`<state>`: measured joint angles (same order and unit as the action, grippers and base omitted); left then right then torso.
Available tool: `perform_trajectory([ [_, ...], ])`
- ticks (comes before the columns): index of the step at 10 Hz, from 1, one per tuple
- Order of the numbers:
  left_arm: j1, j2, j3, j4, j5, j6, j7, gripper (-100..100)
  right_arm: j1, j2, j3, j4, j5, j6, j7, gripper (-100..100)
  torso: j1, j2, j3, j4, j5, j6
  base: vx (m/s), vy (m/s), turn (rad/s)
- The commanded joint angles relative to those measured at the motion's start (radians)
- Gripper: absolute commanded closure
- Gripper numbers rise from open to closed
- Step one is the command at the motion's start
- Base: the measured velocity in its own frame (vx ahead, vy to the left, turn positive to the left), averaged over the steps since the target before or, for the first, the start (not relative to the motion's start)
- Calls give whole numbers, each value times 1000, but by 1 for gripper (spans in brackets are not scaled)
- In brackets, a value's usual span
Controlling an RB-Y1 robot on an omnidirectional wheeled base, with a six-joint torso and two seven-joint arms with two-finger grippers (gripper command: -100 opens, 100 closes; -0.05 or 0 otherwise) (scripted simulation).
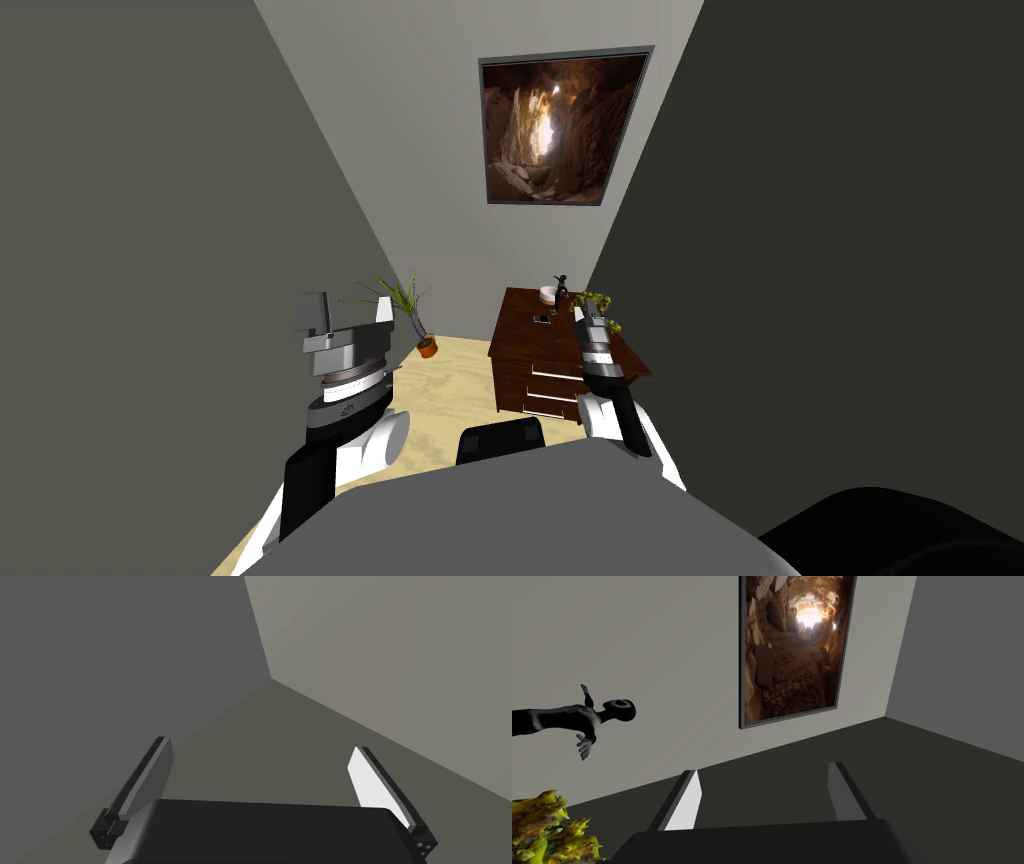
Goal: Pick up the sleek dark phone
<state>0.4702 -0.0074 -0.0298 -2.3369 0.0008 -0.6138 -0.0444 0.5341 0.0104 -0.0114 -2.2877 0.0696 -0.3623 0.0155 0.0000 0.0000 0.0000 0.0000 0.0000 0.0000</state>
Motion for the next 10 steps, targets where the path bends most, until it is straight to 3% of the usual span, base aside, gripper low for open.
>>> perform_trajectory([
  [1,0,0,0,0,0,0,0,0,0,-37,-2,3,9,-10,5,-100,0,0,0,0,0,0,-23,9,-48],
  [10,0,0,0,0,0,0,0,0,6,-293,-53,72,105,-120,51,-100,1,4,3,1,0,0,-75,16,-33],
])
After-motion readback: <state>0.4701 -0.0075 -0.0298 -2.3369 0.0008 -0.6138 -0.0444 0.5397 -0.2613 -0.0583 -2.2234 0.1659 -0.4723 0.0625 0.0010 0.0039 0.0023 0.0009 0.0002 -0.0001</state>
